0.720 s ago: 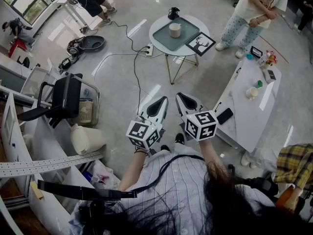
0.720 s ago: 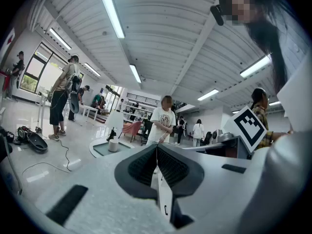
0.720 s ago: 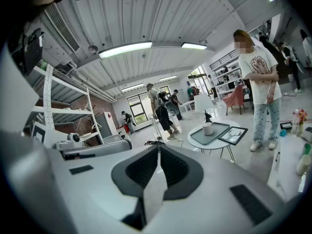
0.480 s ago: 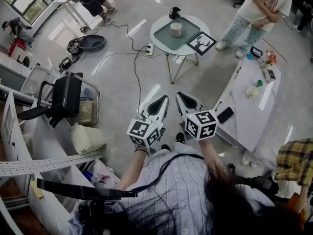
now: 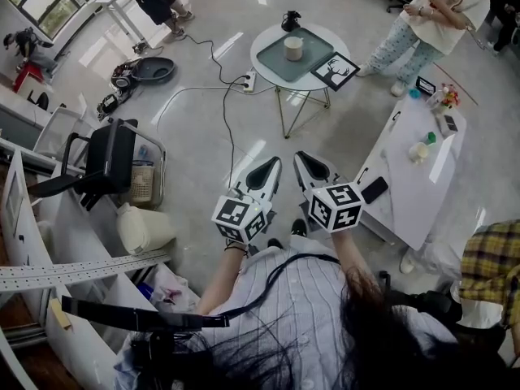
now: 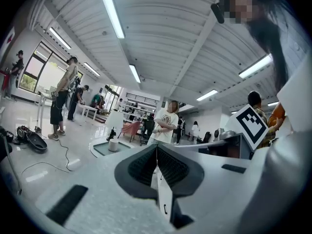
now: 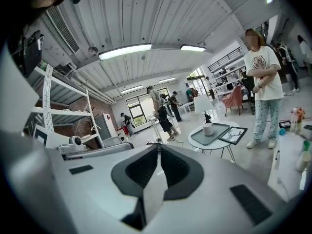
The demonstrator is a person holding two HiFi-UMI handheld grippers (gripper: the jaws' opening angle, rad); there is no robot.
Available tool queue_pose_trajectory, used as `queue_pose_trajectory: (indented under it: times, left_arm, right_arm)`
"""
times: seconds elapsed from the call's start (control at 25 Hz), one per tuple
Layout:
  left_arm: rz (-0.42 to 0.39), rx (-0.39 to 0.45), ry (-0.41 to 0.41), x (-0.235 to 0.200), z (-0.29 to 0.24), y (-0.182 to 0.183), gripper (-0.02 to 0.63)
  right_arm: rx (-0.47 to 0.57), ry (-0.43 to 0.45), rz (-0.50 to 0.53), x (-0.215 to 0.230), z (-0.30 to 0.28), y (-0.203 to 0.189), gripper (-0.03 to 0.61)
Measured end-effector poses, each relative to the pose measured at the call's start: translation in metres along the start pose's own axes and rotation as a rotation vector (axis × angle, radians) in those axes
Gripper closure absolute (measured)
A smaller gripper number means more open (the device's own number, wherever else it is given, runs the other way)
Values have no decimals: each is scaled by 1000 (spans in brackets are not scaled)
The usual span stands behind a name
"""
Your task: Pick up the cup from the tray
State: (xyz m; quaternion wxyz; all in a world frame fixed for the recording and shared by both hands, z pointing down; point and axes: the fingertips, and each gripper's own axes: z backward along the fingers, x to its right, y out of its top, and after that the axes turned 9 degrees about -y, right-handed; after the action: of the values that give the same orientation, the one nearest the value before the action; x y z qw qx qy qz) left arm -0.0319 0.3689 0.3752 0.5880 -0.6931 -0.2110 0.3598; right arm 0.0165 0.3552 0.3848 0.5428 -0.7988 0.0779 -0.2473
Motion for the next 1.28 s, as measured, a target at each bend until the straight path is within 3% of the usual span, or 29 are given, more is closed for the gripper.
queue_pose_trajectory:
  times: [0.92, 1.28]
  left_arm:
    - [6, -5, 30, -3, -57, -8, 600]
    - [-4, -29, 29, -21, -76, -3, 600]
  right_arm:
    - [-29, 40, 43, 50, -16, 9, 538]
    - [-26, 28, 14, 68, -35, 17, 537]
